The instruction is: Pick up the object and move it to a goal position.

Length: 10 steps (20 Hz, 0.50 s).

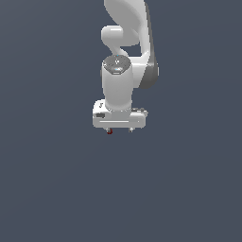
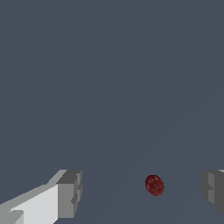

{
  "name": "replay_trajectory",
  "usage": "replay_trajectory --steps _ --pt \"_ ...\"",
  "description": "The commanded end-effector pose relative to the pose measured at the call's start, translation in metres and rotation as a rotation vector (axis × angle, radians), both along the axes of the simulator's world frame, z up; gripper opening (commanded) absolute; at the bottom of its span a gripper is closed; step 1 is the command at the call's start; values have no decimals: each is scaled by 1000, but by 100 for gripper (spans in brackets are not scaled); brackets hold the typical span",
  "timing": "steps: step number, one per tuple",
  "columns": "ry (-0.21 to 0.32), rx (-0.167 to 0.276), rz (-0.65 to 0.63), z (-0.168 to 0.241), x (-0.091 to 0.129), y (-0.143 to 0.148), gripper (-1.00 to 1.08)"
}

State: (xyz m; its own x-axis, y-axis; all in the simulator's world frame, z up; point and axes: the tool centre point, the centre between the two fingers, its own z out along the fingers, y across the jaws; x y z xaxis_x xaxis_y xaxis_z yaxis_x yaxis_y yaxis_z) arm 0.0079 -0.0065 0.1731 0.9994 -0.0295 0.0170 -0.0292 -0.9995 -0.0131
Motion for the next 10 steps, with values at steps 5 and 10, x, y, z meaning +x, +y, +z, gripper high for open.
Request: replay_trajectory --steps 5,10 --pt "-11 6 -8 6 3 -5 100" --pt "-35 17 -17 18 9 -15 100"
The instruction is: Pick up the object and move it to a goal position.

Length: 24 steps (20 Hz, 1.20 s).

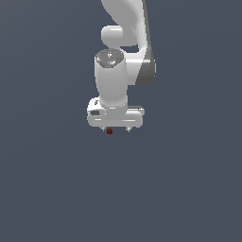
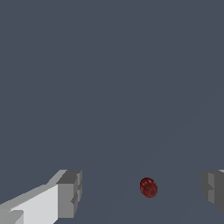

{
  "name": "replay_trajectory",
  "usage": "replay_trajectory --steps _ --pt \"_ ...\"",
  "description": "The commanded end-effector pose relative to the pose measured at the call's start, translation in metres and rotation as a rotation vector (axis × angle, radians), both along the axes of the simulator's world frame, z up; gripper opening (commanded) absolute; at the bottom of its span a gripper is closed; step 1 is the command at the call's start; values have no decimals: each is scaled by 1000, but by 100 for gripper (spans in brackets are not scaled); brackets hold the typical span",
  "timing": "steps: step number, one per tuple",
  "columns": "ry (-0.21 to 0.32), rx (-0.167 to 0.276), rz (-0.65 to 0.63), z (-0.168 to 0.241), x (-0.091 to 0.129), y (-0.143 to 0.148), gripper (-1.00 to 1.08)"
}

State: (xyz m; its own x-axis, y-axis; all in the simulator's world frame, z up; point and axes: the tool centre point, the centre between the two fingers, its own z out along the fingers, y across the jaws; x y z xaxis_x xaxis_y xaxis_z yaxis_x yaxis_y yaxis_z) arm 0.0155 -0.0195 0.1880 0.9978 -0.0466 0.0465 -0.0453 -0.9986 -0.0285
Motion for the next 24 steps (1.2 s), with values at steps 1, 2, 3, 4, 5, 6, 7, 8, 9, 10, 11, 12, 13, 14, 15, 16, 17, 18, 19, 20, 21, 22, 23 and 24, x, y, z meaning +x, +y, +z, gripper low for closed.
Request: replay_trajectory --steps 1,2,3,4,5,6,7,8,9,10,11,12,13,14,15,16,17,18,19,20,21,22,23,24 --pt "-6 3 0 3 2 -2 100" --pt "-6 3 1 3 2 -2 100" --pt "-5 2 1 3 1 -2 100" --pt "-4 2 -1 2 1 -1 100" --pt "-3 2 -5 1 1 -1 100" --pt "-3 3 -11 1 0 -2 100" --pt "-2 3 -18 0 0 -2 100" --pt "-2 4 -27 -1 -1 -2 100" --pt "-1 5 -38 -2 -1 -2 100" --pt "0 6 -50 -4 -2 -3 100" --pt "1 6 -63 -5 -3 -3 100" --pt "2 7 -78 -7 -4 -3 100" --pt "3 8 -94 -9 -5 -4 100" --pt "5 9 -112 -11 -7 -4 100" --pt "6 10 -131 -14 -8 -5 100" --pt "8 12 -152 -16 -9 -5 100" --pt "10 13 -174 -19 -11 -6 100" --pt "11 14 -198 -21 -13 -6 100" --pt "13 15 -223 -24 -15 -7 100" --pt "15 16 -250 -27 -17 -8 100" --pt "18 17 -278 -31 -19 -8 100" --pt "20 19 -308 -34 -21 -9 100" --pt "22 20 -338 -37 -23 -10 100" --pt "24 21 -369 -41 -26 -11 100"
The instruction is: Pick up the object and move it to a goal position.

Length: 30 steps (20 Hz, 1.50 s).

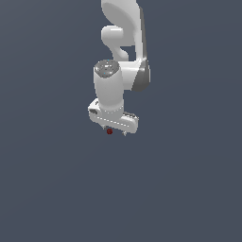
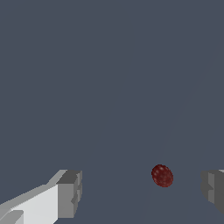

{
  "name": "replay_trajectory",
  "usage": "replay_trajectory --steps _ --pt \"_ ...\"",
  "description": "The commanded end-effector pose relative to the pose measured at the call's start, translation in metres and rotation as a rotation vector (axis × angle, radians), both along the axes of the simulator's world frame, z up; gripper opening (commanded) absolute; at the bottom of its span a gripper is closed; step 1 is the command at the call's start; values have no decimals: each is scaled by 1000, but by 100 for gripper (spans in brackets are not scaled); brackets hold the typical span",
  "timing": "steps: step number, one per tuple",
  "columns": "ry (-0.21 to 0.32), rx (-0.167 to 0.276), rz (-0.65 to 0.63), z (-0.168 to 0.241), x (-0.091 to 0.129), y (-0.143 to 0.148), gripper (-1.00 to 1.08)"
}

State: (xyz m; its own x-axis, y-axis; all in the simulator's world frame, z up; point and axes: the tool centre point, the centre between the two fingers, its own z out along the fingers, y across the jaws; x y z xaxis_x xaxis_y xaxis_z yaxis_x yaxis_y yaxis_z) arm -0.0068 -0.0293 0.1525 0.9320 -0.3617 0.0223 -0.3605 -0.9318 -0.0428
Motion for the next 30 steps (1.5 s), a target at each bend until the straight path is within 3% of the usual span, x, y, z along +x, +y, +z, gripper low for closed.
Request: replay_trajectory --steps 1,21,30 --pt "6 2 -76 -8 -6 -2 100" --pt "42 -2 -687 -67 -59 -25 100" --pt "47 -10 -866 -82 -77 -34 100"
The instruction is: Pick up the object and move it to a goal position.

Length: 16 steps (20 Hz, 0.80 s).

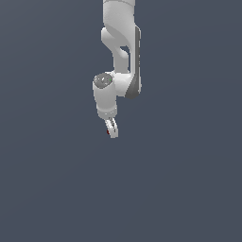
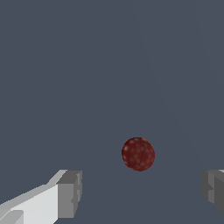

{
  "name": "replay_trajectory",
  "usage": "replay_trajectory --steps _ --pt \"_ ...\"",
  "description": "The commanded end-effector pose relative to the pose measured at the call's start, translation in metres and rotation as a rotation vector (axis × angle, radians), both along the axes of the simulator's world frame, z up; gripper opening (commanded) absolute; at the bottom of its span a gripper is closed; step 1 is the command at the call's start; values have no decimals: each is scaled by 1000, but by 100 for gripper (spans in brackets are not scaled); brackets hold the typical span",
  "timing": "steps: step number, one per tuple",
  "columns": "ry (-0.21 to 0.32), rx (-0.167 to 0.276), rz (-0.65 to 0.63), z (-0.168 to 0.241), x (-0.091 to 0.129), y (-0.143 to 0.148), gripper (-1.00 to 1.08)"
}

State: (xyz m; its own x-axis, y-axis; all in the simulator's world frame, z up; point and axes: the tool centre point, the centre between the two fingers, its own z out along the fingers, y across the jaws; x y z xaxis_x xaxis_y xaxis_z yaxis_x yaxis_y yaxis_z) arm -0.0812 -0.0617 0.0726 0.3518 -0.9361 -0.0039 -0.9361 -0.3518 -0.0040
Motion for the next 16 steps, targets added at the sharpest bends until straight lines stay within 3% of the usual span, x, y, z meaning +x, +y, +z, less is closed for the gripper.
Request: replay_trajectory --steps 1,16 --pt "1 -2 -37 -3 -4 -2 100" --pt "3 -5 -73 -20 -8 -3 100"
